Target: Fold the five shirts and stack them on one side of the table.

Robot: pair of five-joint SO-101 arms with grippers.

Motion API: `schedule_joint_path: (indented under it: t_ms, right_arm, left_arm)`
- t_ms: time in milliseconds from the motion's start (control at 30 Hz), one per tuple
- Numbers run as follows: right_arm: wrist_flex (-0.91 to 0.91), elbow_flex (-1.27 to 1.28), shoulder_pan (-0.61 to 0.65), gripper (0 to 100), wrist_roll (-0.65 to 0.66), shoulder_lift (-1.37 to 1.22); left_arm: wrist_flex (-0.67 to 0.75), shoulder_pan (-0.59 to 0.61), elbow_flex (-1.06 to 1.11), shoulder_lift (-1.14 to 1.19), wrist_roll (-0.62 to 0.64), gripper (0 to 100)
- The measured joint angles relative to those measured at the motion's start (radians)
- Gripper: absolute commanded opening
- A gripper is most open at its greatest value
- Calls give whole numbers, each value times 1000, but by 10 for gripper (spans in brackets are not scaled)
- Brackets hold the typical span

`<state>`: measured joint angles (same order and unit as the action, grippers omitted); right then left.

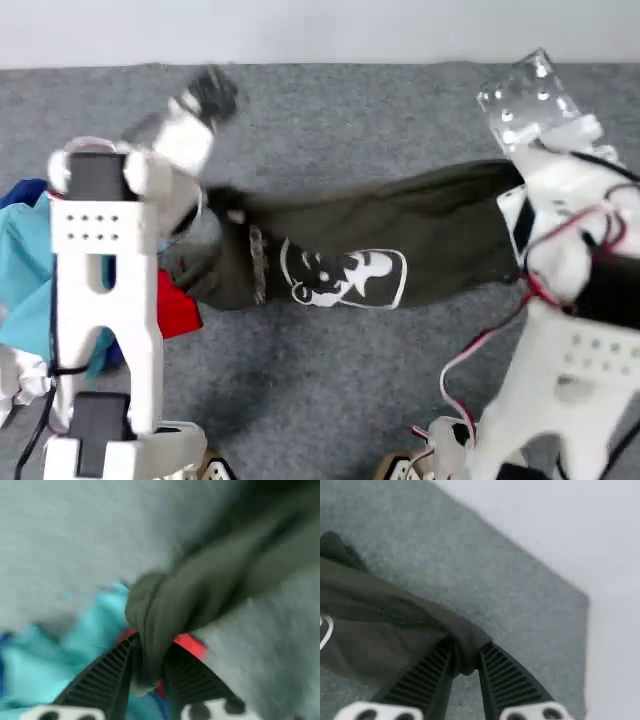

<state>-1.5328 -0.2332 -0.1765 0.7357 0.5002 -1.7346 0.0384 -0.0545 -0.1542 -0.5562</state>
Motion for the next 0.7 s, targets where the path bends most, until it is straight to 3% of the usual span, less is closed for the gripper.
schedule_joint_path:
  t_ms: [133,233,367,700]
  right_arm:
    - [0,0,0,11,0,-71]
    - [0,0,0,11,0,-107]
    - [0,0,0,11,0,-138]
    - [0,0,0,11,5,-143]
  left_arm:
    - [3,0,288,-48,-101,36]
    - [6,0,404,-64,-147,116]
    - [8,0,439,-64,-157,180]
    - [8,0,439,-83,-160,185]
